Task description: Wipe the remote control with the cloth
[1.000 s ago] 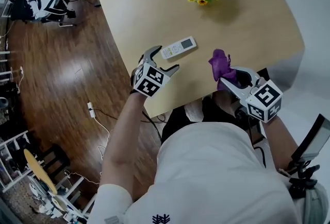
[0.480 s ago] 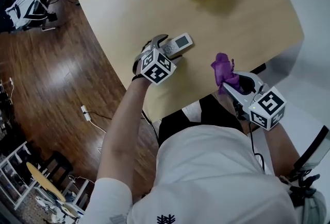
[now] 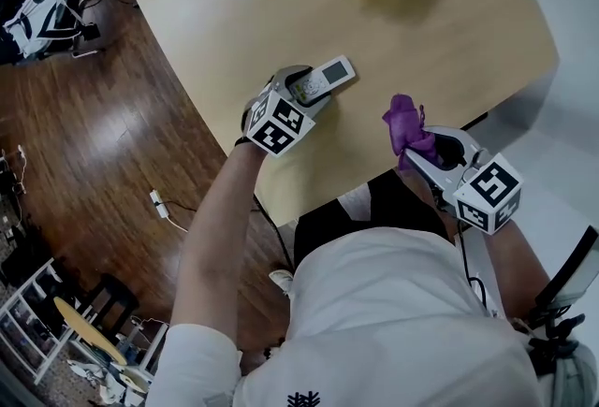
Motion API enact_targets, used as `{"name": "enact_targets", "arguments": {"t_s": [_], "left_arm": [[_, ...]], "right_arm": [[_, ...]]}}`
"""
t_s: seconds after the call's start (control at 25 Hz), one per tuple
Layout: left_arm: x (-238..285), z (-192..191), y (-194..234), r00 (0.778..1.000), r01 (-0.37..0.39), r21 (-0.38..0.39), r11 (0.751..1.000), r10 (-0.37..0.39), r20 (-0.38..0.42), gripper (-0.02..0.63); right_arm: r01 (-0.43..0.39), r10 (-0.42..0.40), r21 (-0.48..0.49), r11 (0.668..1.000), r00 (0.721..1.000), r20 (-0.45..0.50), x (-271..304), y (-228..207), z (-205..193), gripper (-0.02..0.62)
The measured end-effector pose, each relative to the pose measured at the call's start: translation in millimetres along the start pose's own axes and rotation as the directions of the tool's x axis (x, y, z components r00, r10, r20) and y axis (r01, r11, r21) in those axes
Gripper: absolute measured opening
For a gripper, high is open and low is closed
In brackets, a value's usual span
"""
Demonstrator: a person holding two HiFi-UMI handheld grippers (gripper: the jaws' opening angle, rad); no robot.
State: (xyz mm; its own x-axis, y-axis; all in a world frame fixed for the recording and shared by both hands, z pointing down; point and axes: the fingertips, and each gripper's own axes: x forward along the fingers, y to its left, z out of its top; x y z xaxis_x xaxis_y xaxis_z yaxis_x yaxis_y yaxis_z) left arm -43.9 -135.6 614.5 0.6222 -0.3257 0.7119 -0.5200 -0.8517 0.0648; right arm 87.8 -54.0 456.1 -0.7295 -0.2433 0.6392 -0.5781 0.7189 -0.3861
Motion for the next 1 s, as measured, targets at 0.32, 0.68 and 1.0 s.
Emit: {"name": "enact_targets", "arguments": {"t_s": [0.32, 0.68, 1.0], "left_arm": [[-3.1, 0.0, -4.5, 0.999, -0.051, -0.075, 0.996, 0.052, 0.004, 0.278], [-60.8, 52.0, -48.4, 0.995, -0.008, -0.008, 1.000, 0.009, 0.103, 0.278], [-83.4, 97.9, -96.2, 0.989, 0.068, 0.055, 0.996, -0.075, 0.126, 0.278]], "right_arm": [[0.009, -0.009, -0.014, 1.000, 1.000, 0.001, 2.7, -10.2, 5.4, 0.126], [-0.017, 0.027, -0.111, 0.994, 0.996, 0.086, 2.6, -1.6, 54.1, 0.124], [-0.221, 0.283, -0.371, 0.902, 0.952, 0.121, 30.8, 72.4, 105.6, 0.124]]}}
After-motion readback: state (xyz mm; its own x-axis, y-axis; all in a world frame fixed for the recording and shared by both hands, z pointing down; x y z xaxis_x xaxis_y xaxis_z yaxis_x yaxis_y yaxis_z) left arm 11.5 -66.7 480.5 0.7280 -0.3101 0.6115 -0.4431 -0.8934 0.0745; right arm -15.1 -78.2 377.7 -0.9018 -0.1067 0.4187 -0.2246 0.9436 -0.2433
